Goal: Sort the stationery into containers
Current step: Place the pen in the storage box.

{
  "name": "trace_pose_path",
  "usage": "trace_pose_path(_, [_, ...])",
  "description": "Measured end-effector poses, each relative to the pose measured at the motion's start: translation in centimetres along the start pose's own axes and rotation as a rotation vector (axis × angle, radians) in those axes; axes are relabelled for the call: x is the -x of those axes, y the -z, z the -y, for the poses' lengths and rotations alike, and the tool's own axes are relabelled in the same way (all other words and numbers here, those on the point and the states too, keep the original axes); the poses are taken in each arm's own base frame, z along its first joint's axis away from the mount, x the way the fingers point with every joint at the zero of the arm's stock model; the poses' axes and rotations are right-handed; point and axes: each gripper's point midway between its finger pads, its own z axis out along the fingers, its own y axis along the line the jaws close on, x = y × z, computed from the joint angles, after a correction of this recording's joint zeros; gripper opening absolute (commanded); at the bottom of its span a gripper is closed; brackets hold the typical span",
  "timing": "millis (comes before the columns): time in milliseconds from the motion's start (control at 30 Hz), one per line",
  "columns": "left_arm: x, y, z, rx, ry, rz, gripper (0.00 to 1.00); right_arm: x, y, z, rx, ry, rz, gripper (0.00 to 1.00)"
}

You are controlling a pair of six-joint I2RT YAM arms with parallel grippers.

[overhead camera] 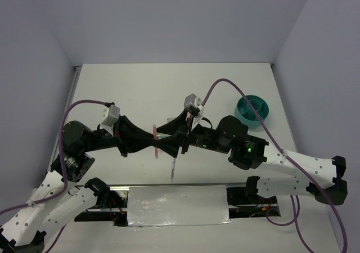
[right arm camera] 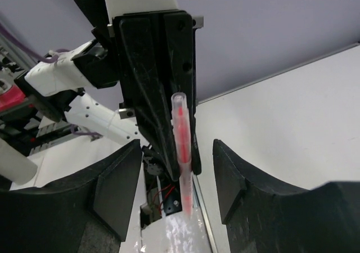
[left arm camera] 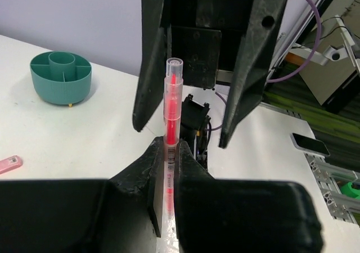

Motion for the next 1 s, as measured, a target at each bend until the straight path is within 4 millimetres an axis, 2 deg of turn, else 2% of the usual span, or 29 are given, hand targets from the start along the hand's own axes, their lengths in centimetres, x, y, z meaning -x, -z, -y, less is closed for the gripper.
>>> trace_pose_path(167, [-0.3, 0.0, 0.2, -0.020, 0.012, -0.002, 0.00, 0.0, -0.6, 0.6, -0.018, 0.025, -0.003, 0.49])
trace_pose_path(233, [-0.3, 0.0, 0.2, -0.023, 0.011, -0.002, 0.00, -0.3, -0.9, 0.7, -0.017, 0.029, -0.013, 0.38])
trace_pose_path(267, [-0.4, 0.0, 0.1, -0.019, 0.013, -0.002, 0.00, -0.4, -0.9, 0.7, -0.016, 0.029, -0.015, 0.27])
trace_pose_path(367, [-0.7, 0.0, 0.0, -0.016, 0.022, -0.007, 0.00, -0.1, -1.0, 0.5, -0.010, 0.032, -0.010, 0.12])
trace_pose_path(400, [-0.6, 0.0, 0.0, -0.019, 0.018, -0.003, 0.00, 0.0, -1.1, 0.7, -0.015, 0.038, -0.008, 0.00])
trace_pose_path(433, [-0.5, 0.0, 0.0, -0.019, 0.017, -0.002, 0.00, 0.0, -1.1, 0.7, -0.014, 0.038, -0.006, 0.00])
trace_pose_path(500, [-0.6, 0.0, -0.1, -0.016, 0.020, -0.004, 0.18, 0.0, -1.1, 0.7, -0.016, 0.039, -0.008, 0.00])
trace_pose_path(533, [-0.6, 0.0, -0.1, -0.013, 0.020, -0.003, 0.32, 0.0, -1.1, 0.9, -0.021, 0.041, -0.006, 0.00])
trace_pose_path(567, [-0.6, -0.1, -0.2, -0.008, 0.018, -0.002, 0.62, 0.0, -1.1, 1.1, -0.027, 0.042, -0.005, 0.00])
trace_pose_path(633, [-0.8, -0.1, -0.6, 0.006, 0.018, -0.006, 0.96, 0.1, -1.1, 1.8, -0.048, 0.048, -0.002, 0.00])
trace_pose_path(700, [-1.3, 0.0, -1.4, 0.053, 0.046, -0.023, 0.99, 0.1, -0.7, 3.7, -0.105, 0.056, 0.008, 0.00])
trace_pose_path(800, [-1.7, 0.7, -3.5, 0.206, 0.084, -0.057, 0.99, -0.6, 2.8, 10.2, -0.328, 0.091, 0.025, 0.00])
trace_pose_path(900, [-1.2, 2.3, -5.5, 0.399, 0.078, -0.076, 0.99, -0.5, 9.2, 16.9, -0.634, 0.164, 0.077, 0.00])
trace_pose_path(933, [-1.3, 3.4, -6.2, 0.482, 0.068, -0.085, 0.99, -0.2, 11.0, 18.1, -0.707, 0.191, 0.098, 0.00])
trace_pose_path(1000, [-1.0, 4.8, -6.1, 0.536, 0.034, -0.070, 0.99, 0.9, 14.9, 20.1, -0.844, 0.276, 0.159, 0.00])
